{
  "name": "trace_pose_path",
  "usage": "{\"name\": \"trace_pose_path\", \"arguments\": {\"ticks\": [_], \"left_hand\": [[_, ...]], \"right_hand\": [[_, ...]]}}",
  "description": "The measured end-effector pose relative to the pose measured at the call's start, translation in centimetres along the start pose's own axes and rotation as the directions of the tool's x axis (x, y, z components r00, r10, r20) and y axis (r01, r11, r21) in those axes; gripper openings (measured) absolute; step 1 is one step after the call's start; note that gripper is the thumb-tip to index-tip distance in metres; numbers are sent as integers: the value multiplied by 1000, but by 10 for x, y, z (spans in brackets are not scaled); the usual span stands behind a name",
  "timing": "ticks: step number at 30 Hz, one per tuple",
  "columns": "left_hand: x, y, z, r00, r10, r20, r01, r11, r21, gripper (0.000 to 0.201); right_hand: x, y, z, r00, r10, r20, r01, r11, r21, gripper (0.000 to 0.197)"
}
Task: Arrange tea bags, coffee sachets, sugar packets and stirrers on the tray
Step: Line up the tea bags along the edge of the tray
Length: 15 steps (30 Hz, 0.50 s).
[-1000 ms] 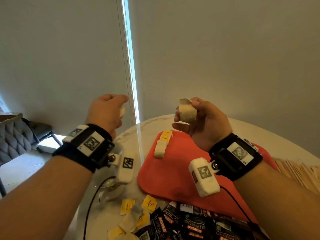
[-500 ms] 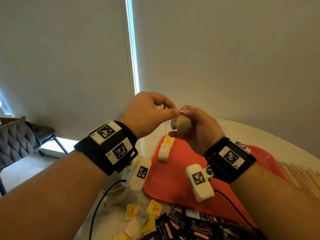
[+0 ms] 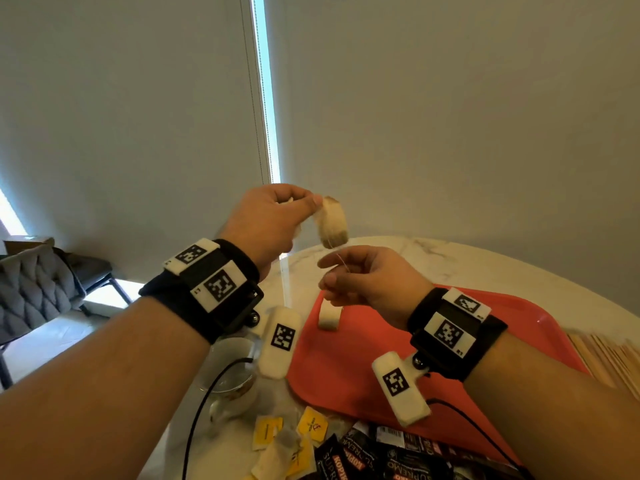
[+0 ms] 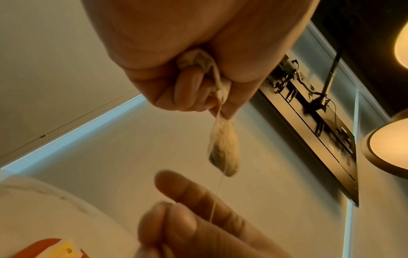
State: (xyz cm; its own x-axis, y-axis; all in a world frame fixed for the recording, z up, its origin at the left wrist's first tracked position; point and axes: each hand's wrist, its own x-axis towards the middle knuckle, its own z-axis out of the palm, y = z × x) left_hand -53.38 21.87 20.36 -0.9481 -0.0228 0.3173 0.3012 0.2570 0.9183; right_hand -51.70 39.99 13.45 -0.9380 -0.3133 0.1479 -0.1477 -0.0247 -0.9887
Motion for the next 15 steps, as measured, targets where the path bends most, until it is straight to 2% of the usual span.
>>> {"name": "trace_pose_path", "arguments": {"ticks": [3, 6, 11, 15], "left_hand": [[7, -9, -9, 997, -35, -74, 33, 999, -20, 9], [10, -15, -13, 993, -51, -102, 54, 998, 22, 9], [13, -21, -16, 994, -74, -78, 78, 996, 47, 11], [10, -22, -17, 996, -72, -48, 75, 994, 80, 13]], "right_hand": [[-4, -3, -4, 996, -56, -67, 53, 998, -44, 8], [-7, -9, -5, 985, -137, -102, 131, 989, -62, 10], [-5, -15, -2, 950, -283, -129, 270, 957, -109, 14], [2, -19, 2, 920, -332, -209, 338, 941, -12, 17]]}}
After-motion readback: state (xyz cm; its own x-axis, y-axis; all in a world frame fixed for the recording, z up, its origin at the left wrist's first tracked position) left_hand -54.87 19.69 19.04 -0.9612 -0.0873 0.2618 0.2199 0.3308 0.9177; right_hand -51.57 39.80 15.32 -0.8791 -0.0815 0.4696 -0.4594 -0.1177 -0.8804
